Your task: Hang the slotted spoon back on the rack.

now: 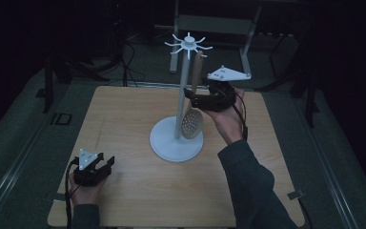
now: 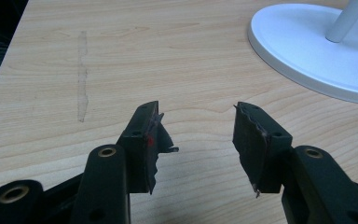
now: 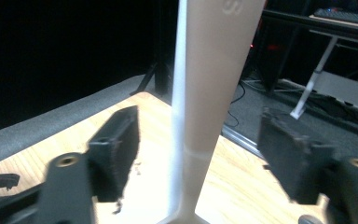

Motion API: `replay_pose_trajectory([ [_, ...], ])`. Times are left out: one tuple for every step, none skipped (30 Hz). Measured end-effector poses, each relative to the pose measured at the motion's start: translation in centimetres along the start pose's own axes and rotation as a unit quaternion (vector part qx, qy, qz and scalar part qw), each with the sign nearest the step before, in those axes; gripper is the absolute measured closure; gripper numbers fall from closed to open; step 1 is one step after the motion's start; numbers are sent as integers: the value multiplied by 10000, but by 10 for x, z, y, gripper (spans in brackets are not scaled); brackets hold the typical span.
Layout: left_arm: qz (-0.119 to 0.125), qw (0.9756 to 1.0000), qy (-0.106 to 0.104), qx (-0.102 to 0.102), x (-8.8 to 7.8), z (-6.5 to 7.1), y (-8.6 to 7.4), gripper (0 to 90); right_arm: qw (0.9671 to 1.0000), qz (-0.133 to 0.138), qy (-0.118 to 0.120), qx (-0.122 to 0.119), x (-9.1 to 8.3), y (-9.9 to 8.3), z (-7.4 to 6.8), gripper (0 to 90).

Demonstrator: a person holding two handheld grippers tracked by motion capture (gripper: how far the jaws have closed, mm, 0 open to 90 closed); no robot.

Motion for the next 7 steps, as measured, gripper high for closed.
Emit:
replay_pose_trajectory([
  [-8, 10000, -3, -2, 0, 0, 0, 514, 10000, -17, 4, 6, 0, -2, 1, 215],
  [-8, 10000, -3, -2, 0, 0, 0, 513, 10000, -32, -10, 20, 0, -3, 1, 200],
  [-14, 10000, -2, 0, 0, 0, 0, 512, 10000, -54, -35, 42, 0, -5, 2, 195],
  [-19, 10000, -7, 4, 0, 0, 0, 511, 10000, -42, -12, 40, -1, -8, 3, 193],
  [-27, 10000, -7, -1, 0, 0, 0, 509, 10000, -28, 15, 41, -3, -11, 4, 188],
  [-43, 10000, -3, -7, 1, -1, -1, 504, 10000, -12, 23, 43, -5, -16, 5, 187],
  [-43, 10000, -3, -7, 1, -1, -1, 501, 10000, -12, 23, 43, -5, -16, 5, 187],
])
Point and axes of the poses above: each handheld gripper's, and its own axes: x roughly forward along the jaws, y roughly out of its top, z roughly to its right, the point moved 8 cm from there along x, roughly forward along the jaws, and after that the axes turned 15 degrees about -z, right-handed, at the moved point
